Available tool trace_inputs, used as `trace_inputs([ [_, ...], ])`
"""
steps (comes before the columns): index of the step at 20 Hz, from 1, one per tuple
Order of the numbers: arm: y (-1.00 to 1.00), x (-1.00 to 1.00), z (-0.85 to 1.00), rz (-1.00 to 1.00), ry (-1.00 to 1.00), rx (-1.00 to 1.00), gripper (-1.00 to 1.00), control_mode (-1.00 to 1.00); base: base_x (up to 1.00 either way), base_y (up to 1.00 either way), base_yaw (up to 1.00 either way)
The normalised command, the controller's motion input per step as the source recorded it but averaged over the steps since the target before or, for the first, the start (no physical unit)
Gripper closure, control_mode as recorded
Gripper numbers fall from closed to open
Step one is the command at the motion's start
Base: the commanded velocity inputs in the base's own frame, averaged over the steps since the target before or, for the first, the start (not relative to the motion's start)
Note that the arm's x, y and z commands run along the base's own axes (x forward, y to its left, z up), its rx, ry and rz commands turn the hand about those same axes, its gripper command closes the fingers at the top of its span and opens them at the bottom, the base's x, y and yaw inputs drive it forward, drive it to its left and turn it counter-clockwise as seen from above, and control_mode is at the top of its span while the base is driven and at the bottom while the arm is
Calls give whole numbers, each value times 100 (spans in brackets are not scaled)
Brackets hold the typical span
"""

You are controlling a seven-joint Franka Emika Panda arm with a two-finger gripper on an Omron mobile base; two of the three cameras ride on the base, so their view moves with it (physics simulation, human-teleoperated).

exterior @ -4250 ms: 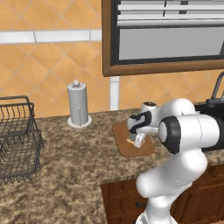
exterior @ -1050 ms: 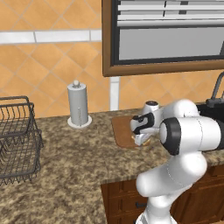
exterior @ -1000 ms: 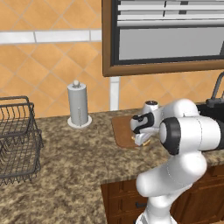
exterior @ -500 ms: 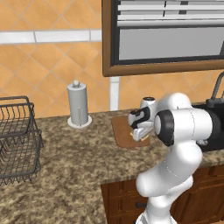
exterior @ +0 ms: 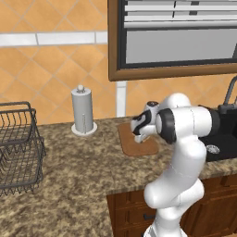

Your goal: Pick up the sponge from the counter and clean the cutting board by briefly scrubbing or pressing down on the cutting board. Once finished, release the sponge.

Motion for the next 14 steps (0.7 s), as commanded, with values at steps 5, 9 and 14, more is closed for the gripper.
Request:
trace_inputs([
  [5,24,75,0,0,-3,0,100,-100,0,0,0],
  [9,5,44,-2,0,0,0,100,-100,0,0,0],
  [14,3,-20,-13,0,-2,0,100,-100,0,0,0],
])
